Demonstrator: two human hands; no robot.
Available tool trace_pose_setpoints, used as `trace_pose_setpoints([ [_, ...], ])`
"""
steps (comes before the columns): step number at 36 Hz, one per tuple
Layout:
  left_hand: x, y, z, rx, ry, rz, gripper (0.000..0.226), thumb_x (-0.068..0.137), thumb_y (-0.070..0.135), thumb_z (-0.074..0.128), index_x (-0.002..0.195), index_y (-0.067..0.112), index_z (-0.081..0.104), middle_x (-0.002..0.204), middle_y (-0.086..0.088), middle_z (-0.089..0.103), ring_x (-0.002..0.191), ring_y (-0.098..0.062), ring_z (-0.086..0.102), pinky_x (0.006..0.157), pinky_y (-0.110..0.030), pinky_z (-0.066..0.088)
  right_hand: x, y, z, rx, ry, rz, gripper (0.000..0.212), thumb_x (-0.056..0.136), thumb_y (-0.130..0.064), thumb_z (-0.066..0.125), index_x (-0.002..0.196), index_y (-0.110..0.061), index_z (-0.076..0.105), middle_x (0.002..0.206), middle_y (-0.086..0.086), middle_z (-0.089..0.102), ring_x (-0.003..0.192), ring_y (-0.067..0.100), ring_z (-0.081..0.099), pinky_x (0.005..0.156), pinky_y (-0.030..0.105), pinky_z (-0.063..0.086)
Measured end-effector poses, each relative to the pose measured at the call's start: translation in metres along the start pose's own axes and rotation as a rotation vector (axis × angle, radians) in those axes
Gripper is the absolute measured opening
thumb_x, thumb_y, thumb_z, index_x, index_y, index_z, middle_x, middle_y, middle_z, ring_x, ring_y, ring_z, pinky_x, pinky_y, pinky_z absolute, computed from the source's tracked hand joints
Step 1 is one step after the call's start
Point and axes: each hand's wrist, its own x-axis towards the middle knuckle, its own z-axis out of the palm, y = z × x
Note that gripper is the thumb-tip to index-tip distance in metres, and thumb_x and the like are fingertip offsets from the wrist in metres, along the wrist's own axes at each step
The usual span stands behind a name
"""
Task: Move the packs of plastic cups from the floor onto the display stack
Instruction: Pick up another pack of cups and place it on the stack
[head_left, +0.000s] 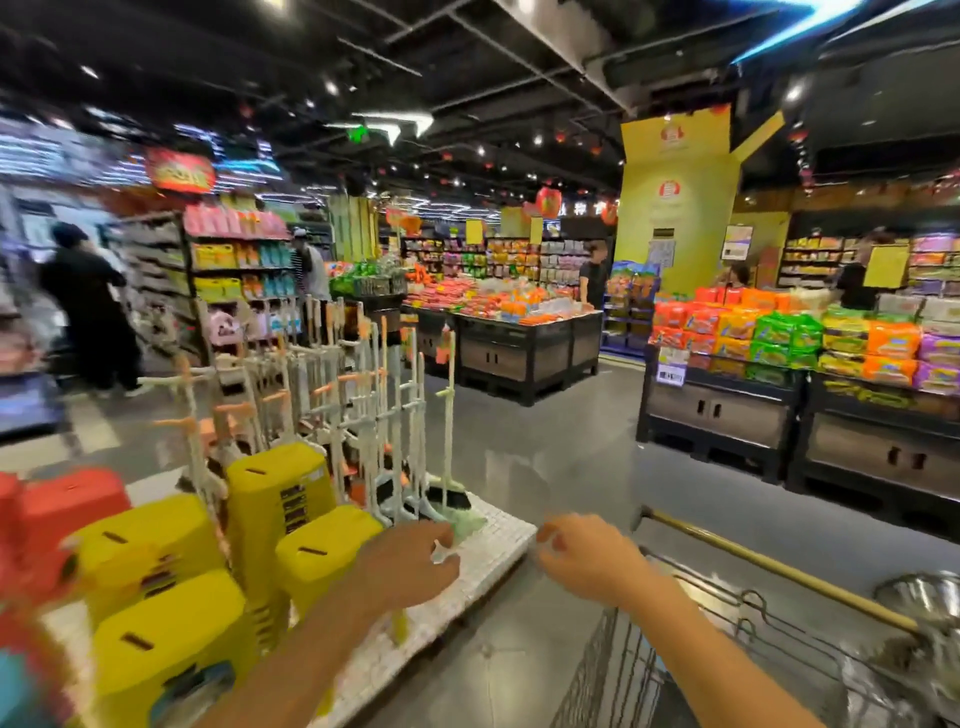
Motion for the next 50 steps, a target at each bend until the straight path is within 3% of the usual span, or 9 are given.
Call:
trace_pose_setpoints([
  [5, -0.057, -0.093, -0.038, -0.012, 0.062, -0.134, 0.037, 0.095, 0.047, 0.054, 0.128, 0.031, 0.057, 0.127, 0.006, 0.059, 0.111, -0.016, 0.058, 0.088, -0.025, 0.046, 0.025, -0.103, 0.030, 0.028, -0.051, -0.187, 0.036, 0.095, -0.045, 0.051, 0.124, -0.026, 0.058, 0.116, 0.001, 0.063, 0.099, 0.022, 0.061, 0.087, 0.037, 0.052],
  [10, -0.124, -0.183, -0.075, 0.046, 0.128, -0.312, 0.042, 0.093, 0.052, 0.051, 0.128, 0.032, 0.058, 0.129, 0.005, 0.060, 0.115, -0.019, 0.057, 0.092, -0.033, 0.049, 0.041, -0.215, 0.073, 0.008, -0.065, -0.392, 0.020, 0.093, -0.045, 0.051, 0.106, -0.031, 0.057, 0.093, -0.006, 0.057, 0.085, 0.018, 0.057, 0.071, 0.030, 0.043],
  [16, -0.222, -0.268, -0.104, 0.055, 0.230, -0.537, 0.049, 0.084, 0.059, 0.049, 0.121, 0.030, 0.062, 0.118, 0.001, 0.067, 0.112, -0.023, 0.061, 0.090, -0.039, 0.051, 0.041, -0.339, 0.126, -0.012, -0.130, -0.655, 0.039, 0.098, -0.045, 0.048, 0.131, -0.025, 0.058, 0.125, -0.002, 0.063, 0.106, 0.019, 0.062, 0.084, 0.032, 0.049],
  [23, -0.352, -0.325, -0.120, 0.095, 0.333, -0.929, 0.042, 0.089, 0.053, 0.052, 0.121, 0.027, 0.062, 0.120, 0.001, 0.067, 0.107, -0.020, 0.062, 0.086, -0.034, 0.050, 0.015, -0.477, 0.180, 0.006, -0.250, -0.946, 0.037, 0.094, -0.043, 0.052, 0.125, -0.024, 0.061, 0.117, -0.001, 0.068, 0.105, 0.019, 0.062, 0.086, 0.037, 0.051],
  [27, -0.428, -0.323, -0.122, 0.089, 0.379, -1.155, 0.042, 0.089, 0.051, 0.049, 0.123, 0.029, 0.062, 0.120, 0.002, 0.067, 0.107, -0.020, 0.061, 0.096, -0.040, 0.050, -0.012, -0.540, 0.207, -0.014, -0.336, -1.156, 0.038, 0.094, -0.040, 0.054, 0.126, -0.022, 0.060, 0.112, 0.003, 0.070, 0.100, 0.022, 0.065, 0.085, 0.038, 0.052],
  [31, -0.497, -0.290, -0.117, 0.078, 0.444, -1.355, 0.034, 0.090, 0.045, 0.055, 0.113, 0.021, 0.063, 0.102, -0.001, 0.068, 0.087, -0.017, 0.062, 0.070, -0.032, 0.052, -0.054, -0.584, 0.230, -0.032, -0.429, -1.404, 0.037, 0.096, -0.035, 0.053, 0.130, -0.021, 0.059, 0.123, 0.002, 0.065, 0.108, 0.023, 0.061, 0.084, 0.035, 0.049],
  [37, -0.581, -0.224, -0.086, 0.024, 0.618, -1.694, 0.032, 0.085, 0.043, 0.060, 0.110, 0.026, 0.071, 0.106, 0.005, 0.069, 0.097, -0.019, 0.064, 0.088, -0.038, 0.054, -0.137, -0.618, 0.255, -0.039, -0.568, -1.694, 0.021, 0.097, -0.036, 0.053, 0.113, -0.025, 0.062, 0.110, 0.001, 0.069, 0.093, 0.019, 0.062, 0.073, 0.031, 0.050],
  [44, -0.651, -0.150, -0.046, -0.054, 0.660, -1.951, 0.038, 0.093, 0.040, 0.056, 0.126, 0.021, 0.061, 0.121, 0.001, 0.062, 0.107, -0.018, 0.059, 0.093, -0.039, 0.052, -0.242, -0.631, 0.277, -0.071, -0.697, -1.897, 0.032, 0.097, -0.037, 0.052, 0.121, -0.018, 0.064, 0.112, 0.002, 0.068, 0.090, 0.018, 0.063, 0.081, 0.036, 0.055],
  [50, -0.701, -0.126, -0.022, -0.056, 0.717, -2.063, 0.040, 0.095, 0.040, 0.054, 0.128, 0.018, 0.060, 0.119, 0.001, 0.064, 0.095, -0.012, 0.057, 0.078, -0.026, 0.045, -0.314, -0.645, 0.300, -0.086, -0.726, -2.013, 0.042, 0.093, -0.049, 0.050, 0.127, -0.027, 0.059, 0.113, -0.002, 0.067, 0.094, 0.016, 0.062, 0.084, 0.037, 0.055],
])
